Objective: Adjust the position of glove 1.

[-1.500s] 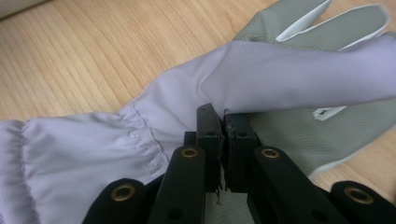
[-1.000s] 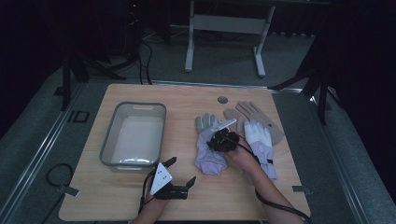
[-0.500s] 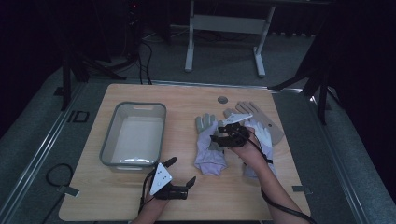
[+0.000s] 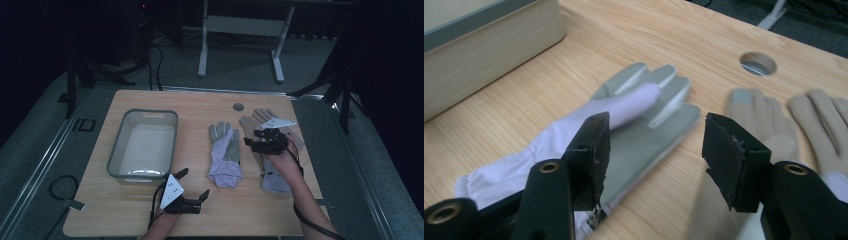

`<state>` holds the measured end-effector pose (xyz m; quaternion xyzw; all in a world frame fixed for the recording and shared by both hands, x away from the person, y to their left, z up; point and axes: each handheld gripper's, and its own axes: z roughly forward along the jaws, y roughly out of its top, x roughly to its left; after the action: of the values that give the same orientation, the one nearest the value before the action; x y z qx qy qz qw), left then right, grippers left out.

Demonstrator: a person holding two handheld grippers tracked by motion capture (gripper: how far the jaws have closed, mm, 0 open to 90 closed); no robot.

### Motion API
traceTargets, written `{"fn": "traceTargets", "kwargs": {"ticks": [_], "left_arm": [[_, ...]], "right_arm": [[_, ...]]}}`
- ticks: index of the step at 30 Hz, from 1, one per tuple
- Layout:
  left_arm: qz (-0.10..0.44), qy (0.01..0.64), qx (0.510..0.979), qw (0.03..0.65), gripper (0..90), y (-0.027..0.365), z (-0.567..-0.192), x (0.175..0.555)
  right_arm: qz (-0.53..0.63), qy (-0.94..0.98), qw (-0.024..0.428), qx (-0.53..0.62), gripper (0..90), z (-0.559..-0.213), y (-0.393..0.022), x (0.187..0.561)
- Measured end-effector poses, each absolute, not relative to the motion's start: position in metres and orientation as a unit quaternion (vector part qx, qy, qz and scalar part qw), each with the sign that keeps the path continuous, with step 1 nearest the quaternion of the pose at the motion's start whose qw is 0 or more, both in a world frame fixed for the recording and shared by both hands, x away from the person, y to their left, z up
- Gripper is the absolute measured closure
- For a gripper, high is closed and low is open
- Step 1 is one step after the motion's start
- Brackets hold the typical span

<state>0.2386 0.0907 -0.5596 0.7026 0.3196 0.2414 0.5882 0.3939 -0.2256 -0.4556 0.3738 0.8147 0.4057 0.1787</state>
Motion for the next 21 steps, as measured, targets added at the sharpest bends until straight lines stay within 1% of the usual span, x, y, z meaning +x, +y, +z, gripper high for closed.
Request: {"fn": "traceTargets", "kwargs": {"ticks": [2,6,10,16,18,20,21], "left_arm": [[0.240,0.321,0.703,0.588,1.6,0.091,-0.560,0.239],[0.239,0.322,0.702,0.588,1.6,0.091,-0.560,0.239],[0.239,0.321,0.703,0.588,1.6,0.091,-0.560,0.239],[0.238,0.322,0.703,0.588,1.6,0.091,-0.560,0.239],[0.238,0.322,0.703,0.588,1.6,0.091,-0.560,0.239],[0.238,0.323,0.703,0.588,1.6,0.091,-0.560,0.239],[0.238,0.322,0.703,0.587,1.6,0.091,-0.560,0.240]], "right_arm": [[0.400,0.805,0.193,0.394,42.6,-0.455,-0.241,0.392],[0.398,0.794,0.204,0.412,41.4,-0.455,-0.255,0.391],[0.395,0.775,0.218,0.442,41.5,-0.458,-0.281,0.389],[0.384,0.768,0.216,0.465,42.2,-0.470,-0.302,0.384],[0.380,0.764,0.210,0.478,42.3,-0.482,-0.311,0.380],[0.380,0.763,0.205,0.481,42.3,-0.486,-0.314,0.378],[0.373,0.766,0.200,0.483,42.8,-0.495,-0.318,0.374]]}}
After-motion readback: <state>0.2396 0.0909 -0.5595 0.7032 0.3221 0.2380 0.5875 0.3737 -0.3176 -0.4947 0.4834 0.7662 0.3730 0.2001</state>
